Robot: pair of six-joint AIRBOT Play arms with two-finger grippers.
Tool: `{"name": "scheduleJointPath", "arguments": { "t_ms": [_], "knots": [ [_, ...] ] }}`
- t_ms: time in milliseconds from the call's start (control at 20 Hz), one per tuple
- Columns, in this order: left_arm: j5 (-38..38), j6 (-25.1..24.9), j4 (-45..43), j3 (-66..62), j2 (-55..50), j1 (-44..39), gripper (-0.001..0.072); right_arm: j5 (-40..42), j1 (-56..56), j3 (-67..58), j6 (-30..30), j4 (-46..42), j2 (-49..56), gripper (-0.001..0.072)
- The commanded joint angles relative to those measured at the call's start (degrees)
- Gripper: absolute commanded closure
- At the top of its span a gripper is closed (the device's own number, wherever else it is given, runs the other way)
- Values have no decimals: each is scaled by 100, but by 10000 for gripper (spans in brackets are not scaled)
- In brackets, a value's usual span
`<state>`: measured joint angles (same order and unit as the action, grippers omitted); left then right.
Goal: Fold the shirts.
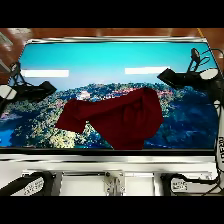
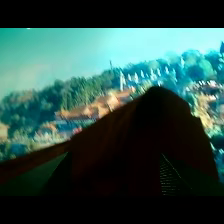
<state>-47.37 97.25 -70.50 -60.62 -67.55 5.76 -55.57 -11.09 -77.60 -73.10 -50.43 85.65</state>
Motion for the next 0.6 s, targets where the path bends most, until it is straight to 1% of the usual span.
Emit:
{"name": "scheduleJointPath", "arguments": {
  "t_ms": [0, 50, 100, 200, 300, 350, 400, 450, 550],
  "knots": [
    [-1661, -586, -127, -162, -199, 1005, 124, -2592, -675, 22, -70, -1152, -201, 62],
    [-1930, -741, -125, -131, -358, 1176, 94, -3121, -859, 251, -70, -1091, -201, 62],
    [-2098, -874, -125, -98, -546, 1259, 93, -3515, -1014, 557, -68, -979, -203, 62],
    [-2194, -1102, -90, -55, -922, 1211, 93, -3724, -1150, 1209, -79, -667, -208, 61],
    [-2170, -1318, 149, -57, -1375, 1110, 90, -3552, -1091, 1740, -90, -299, -208, 61],
    [-2170, -1412, 278, -57, -1593, 1099, 77, -3412, -1021, 1923, -81, -131, -208, 61],
    [-2175, -1412, 409, -57, -1825, 1102, 14, -3248, -929, 2057, -79, -39, -208, 61],
    [-2175, -1416, 490, -57, -2015, 1099, 14, -3110, -831, 2120, -81, -48, -208, 61],
    [-2170, -1707, 846, -57, -2304, 1099, 15, -2914, -614, 2131, -87, -63, -205, 61]
  ]
}}
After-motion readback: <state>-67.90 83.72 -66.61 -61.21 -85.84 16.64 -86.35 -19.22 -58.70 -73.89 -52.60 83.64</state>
